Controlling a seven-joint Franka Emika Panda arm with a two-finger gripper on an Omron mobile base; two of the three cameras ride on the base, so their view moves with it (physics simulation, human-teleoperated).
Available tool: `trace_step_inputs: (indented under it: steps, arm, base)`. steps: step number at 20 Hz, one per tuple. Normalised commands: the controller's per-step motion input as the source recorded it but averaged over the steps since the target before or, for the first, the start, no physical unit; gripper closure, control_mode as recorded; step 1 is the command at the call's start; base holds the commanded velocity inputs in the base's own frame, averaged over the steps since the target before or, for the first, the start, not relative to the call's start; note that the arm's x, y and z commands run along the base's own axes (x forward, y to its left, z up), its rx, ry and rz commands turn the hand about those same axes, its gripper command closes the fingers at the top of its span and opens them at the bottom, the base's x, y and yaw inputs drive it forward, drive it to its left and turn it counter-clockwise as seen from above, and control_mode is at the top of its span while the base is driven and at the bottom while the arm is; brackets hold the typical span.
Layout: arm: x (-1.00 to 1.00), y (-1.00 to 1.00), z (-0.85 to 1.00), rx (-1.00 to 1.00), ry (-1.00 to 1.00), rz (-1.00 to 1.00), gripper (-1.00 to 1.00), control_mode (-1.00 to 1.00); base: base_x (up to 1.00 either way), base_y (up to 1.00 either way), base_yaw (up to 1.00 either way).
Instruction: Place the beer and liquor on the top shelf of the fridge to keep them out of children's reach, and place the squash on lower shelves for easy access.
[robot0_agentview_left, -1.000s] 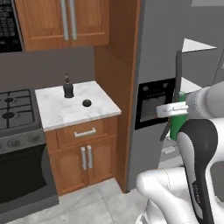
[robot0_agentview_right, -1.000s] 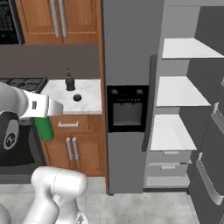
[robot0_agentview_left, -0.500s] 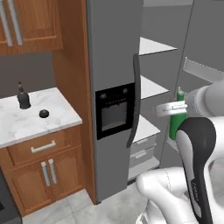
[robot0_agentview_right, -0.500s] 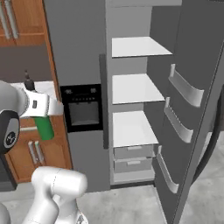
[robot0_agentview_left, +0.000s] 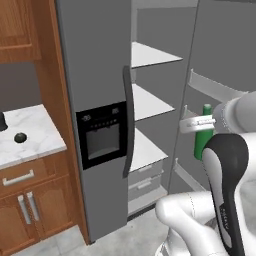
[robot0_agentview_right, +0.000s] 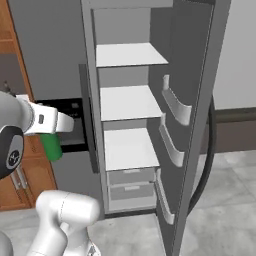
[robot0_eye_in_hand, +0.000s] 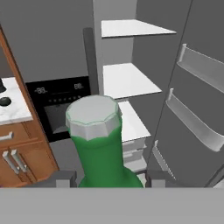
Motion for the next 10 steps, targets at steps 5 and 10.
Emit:
trace_step_inputs:
  steps: [5, 10]
  arm:
    - [0.00, 0.00, 0.00, 0.00, 0.00, 0.00, 1.00, 1.00]
    - [0.00, 0.00, 0.00, 0.00, 0.00, 0.00, 1.00, 1.00]
  base:
    - [0.40, -0.38, 0.21]
    - [0.54, -0.42, 0.24]
